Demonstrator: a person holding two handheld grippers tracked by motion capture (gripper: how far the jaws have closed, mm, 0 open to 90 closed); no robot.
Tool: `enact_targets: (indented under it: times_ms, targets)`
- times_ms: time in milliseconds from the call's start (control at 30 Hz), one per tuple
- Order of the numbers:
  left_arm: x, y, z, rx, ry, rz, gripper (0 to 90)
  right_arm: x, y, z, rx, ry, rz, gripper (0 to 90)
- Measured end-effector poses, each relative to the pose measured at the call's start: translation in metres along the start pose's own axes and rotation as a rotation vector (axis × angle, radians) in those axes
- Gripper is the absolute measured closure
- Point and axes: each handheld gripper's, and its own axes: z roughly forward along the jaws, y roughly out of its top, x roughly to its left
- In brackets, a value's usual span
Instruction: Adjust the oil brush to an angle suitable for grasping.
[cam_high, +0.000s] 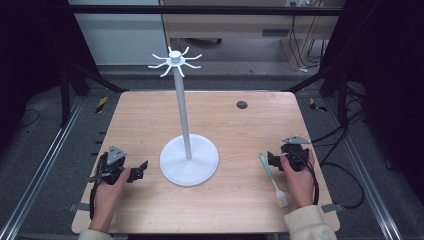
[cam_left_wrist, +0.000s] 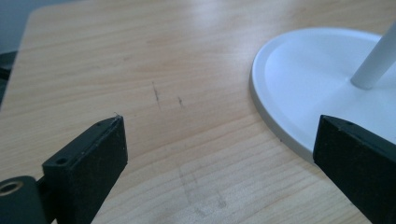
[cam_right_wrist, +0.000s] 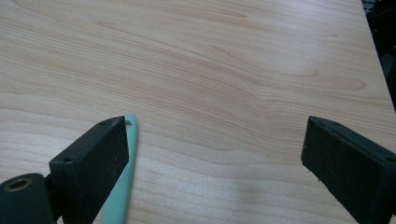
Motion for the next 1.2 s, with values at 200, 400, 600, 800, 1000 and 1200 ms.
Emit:
enact_targets:
  times_ms: [200, 400, 600, 800, 1000, 1200]
  targets:
    - [0.008, -0.003, 0.001, 0.008, 0.02, -0.036, 2.7, -0.003, 0.0, 0.0, 0.006, -0.041, 0.011, 9.0]
    - [0.013, -0.004, 0.001, 0.026, 0.031, -0.07, 3.0, -0.003, 0.001, 0.002, 0.014, -0.056, 0.009, 11.5]
    - [0.014, -0.004, 0.0, 0.031, 0.042, -0.059, 3.0, -0.002, 0.001, 0.002, 0.034, -0.055, -0.002, 28.5]
    - [0.012, -0.003, 0.001, 0.039, 0.047, -0.043, 3.0, -0.001, 0.0, 0.003, 0.057, 0.003, -0.032, 57.1]
    - [0.013, -0.003, 0.001, 0.043, 0.052, -0.048, 3.0, 0.007, 0.0, 0.004, 0.074, 0.076, -0.074, 80.3]
    - [0.012, -0.003, 0.001, 0.05, 0.05, -0.047, 3.0, 0.013, -0.001, 0.009, 0.104, 0.137, -0.087, 88.2]
